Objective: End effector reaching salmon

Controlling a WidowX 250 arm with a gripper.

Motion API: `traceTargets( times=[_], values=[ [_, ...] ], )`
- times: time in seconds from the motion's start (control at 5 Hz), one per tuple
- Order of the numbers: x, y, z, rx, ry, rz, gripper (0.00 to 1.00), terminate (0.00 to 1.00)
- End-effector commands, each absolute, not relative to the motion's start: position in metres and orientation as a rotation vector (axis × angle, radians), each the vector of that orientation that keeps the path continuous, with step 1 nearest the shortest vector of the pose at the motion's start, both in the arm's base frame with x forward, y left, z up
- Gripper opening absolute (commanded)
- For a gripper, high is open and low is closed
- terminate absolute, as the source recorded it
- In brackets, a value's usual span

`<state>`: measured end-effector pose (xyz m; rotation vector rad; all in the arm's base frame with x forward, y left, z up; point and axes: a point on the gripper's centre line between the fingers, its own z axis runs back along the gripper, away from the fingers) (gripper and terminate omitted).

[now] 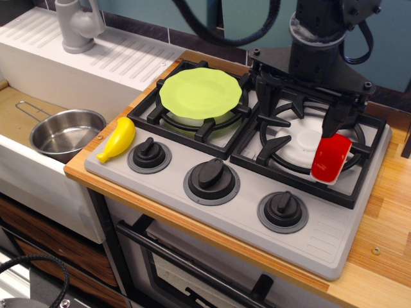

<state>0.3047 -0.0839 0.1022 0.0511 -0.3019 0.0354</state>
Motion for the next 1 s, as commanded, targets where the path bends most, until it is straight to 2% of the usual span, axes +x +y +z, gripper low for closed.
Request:
traceTargets(
  times=[0.0,0.4,0.8],
  values=[
    [0.305,-0.084,0.102,0.051,-0.302,0.035,1.00,0.00],
    [0.303,-0.116,0.115,0.075,-0.288,0.119,1.00,0.00],
    [0.305,-0.144,0.137,0.101,-0.238,0.199,1.00,0.00]
  ],
)
